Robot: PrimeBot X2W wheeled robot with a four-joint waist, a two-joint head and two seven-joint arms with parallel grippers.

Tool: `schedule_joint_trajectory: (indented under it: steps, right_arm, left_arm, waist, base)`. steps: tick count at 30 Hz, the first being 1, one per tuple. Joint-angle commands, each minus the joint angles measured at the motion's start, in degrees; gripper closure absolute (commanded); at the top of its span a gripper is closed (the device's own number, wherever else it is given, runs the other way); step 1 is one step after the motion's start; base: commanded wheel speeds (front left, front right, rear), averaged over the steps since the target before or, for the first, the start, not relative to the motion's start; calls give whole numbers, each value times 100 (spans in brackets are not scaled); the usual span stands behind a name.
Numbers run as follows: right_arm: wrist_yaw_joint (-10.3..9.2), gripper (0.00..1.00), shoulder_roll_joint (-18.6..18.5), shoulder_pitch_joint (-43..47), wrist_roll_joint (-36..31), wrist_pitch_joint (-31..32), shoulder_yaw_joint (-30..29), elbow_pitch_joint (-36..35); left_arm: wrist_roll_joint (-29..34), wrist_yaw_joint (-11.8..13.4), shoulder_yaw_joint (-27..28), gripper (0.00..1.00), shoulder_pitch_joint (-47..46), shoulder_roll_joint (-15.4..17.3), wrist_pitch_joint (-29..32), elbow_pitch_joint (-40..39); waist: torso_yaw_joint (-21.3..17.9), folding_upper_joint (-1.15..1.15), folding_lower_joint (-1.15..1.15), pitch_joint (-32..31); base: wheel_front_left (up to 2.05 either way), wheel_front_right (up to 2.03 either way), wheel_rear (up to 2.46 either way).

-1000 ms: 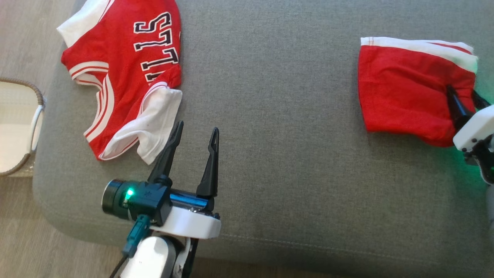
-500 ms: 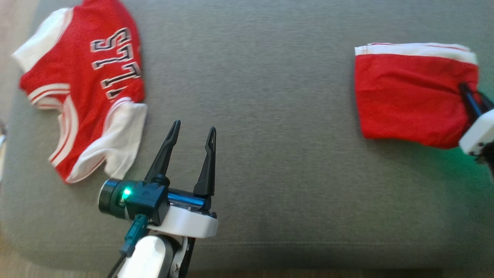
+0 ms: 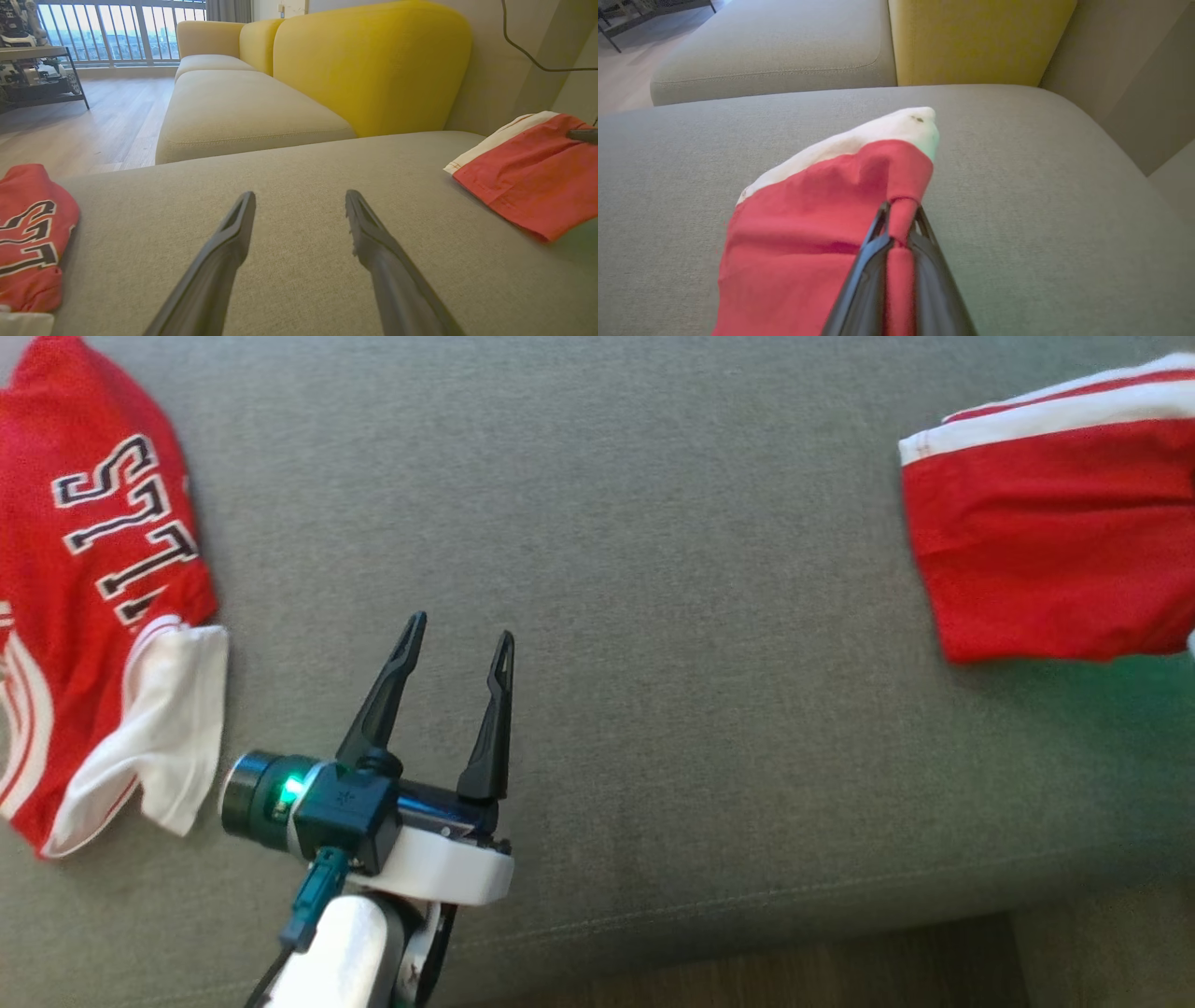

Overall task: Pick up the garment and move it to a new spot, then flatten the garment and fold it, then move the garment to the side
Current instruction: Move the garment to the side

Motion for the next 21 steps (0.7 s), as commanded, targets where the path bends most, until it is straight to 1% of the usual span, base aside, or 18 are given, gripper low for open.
schedule_joint_trajectory:
  steps: [1,10,16,21]
  right_arm:
    - [-2,100,-232,43,-78,-49,-54,-241]
    - [-2,100,-222,-43,-543,-264,-374,-333]
    - [-2,100,-202,-125,-912,-460,-637,-308]
    - [-2,100,-186,-187,-1129,-573,-730,-267]
  left_arm:
    - [62,-17,197,0,-148,60,-29,-227]
    - [139,-82,213,0,-215,147,-29,-289]
    - [168,-102,215,0,-283,188,-29,-325]
    - [169,-112,209,0,-306,202,-29,-322]
  waist:
    - [-84,0,0,69]
    - [-295,0,0,278]
    - [-342,0,0,408]
    - [-356,0,0,459]
  base:
    - [0,0,0]
    - [0,0,0]
    - [0,0,0]
    - [0,0,0]
